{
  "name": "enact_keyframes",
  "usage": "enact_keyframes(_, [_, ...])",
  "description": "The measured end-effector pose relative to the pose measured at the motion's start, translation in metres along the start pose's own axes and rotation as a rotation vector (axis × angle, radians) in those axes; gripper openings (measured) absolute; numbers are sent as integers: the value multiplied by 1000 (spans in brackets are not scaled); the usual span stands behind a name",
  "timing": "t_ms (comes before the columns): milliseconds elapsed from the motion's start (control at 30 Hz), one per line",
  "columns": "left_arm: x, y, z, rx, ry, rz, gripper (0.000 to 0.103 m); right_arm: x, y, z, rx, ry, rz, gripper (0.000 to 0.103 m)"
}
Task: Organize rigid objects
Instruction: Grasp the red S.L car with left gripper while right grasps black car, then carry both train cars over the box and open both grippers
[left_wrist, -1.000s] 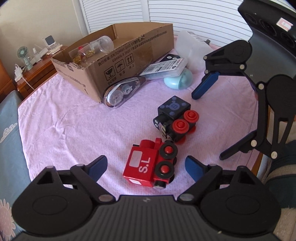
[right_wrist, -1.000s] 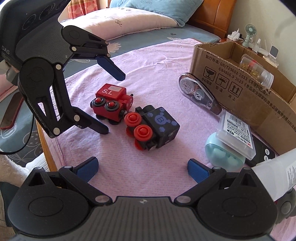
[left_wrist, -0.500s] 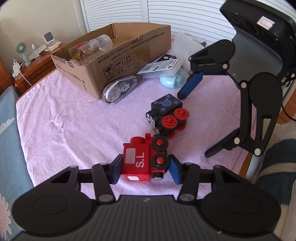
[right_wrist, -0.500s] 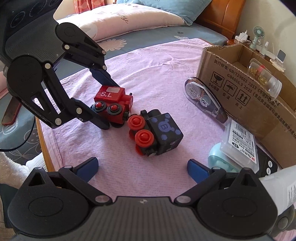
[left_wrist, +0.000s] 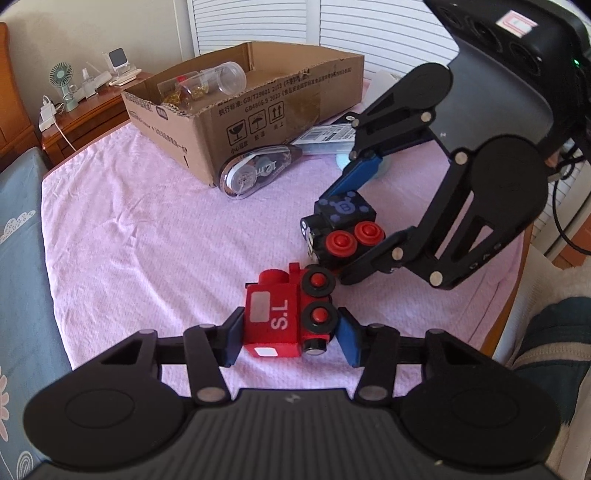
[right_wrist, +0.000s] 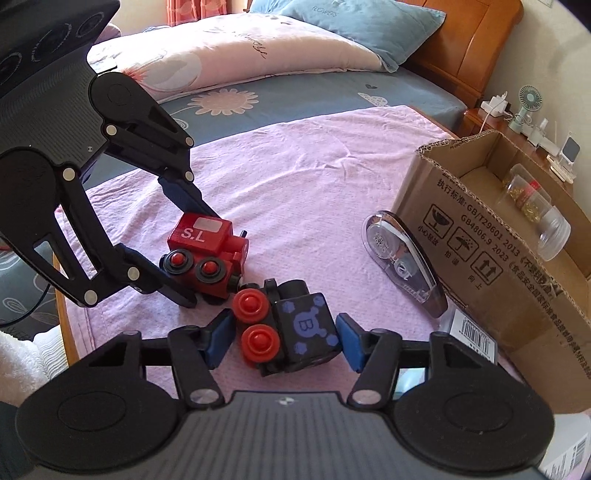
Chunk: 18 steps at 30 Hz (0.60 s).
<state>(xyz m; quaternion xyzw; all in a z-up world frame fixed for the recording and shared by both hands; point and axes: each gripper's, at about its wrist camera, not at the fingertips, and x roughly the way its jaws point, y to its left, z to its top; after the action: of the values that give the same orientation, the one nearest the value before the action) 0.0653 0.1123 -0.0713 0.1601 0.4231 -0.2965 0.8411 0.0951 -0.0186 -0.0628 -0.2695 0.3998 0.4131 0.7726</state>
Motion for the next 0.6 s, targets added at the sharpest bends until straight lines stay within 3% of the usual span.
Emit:
enact_keyframes(33, [0,-1,0,-14,1,9,50,-2,3,-2,10,-3,-22,58])
enact_keyframes(267, [0,-7,-1,-135,0,48,48,-9,27,-12,109,-11,-146,57])
enact_keyframes(600, [-4,-28,-2,-184,8,134,48,-23,26,-30,279,38,-199,56])
